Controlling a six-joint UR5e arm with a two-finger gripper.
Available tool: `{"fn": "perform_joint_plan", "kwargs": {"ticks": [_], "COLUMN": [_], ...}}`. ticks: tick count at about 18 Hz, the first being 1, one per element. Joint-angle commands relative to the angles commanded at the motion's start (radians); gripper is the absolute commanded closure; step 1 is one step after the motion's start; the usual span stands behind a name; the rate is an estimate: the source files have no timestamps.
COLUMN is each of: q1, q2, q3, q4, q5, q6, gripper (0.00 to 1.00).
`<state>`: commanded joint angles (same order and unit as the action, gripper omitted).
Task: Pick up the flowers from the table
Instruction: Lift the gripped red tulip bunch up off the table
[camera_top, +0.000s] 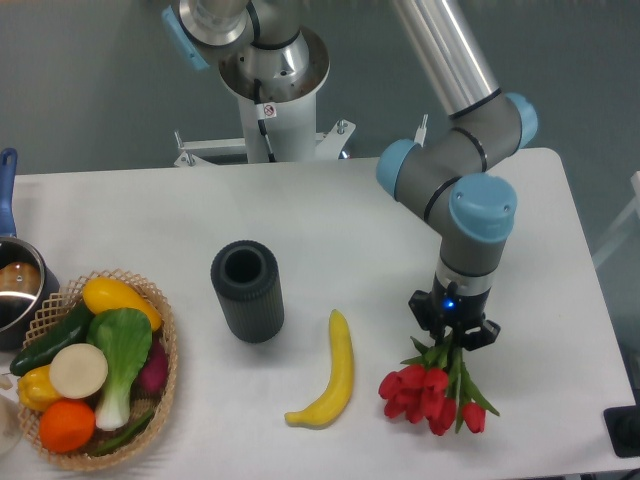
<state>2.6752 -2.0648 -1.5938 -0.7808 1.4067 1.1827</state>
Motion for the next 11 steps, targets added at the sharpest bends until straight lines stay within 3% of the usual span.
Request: {"fn": "perform_joint_plan", "kwargs": {"ticks": [2,4,11], "q1": [0.026,0.031,0.029], "q2": [0.009,0.02,0.014], "q3": [0.005,0.037,0.23], "q4": [0.0,-0.037,-0.294], "q5": [-0.018,-0.023,-0.008], "q6": [-0.002,-0.005,-0.018], "gripper": [1.0,1.0,1.0]}}
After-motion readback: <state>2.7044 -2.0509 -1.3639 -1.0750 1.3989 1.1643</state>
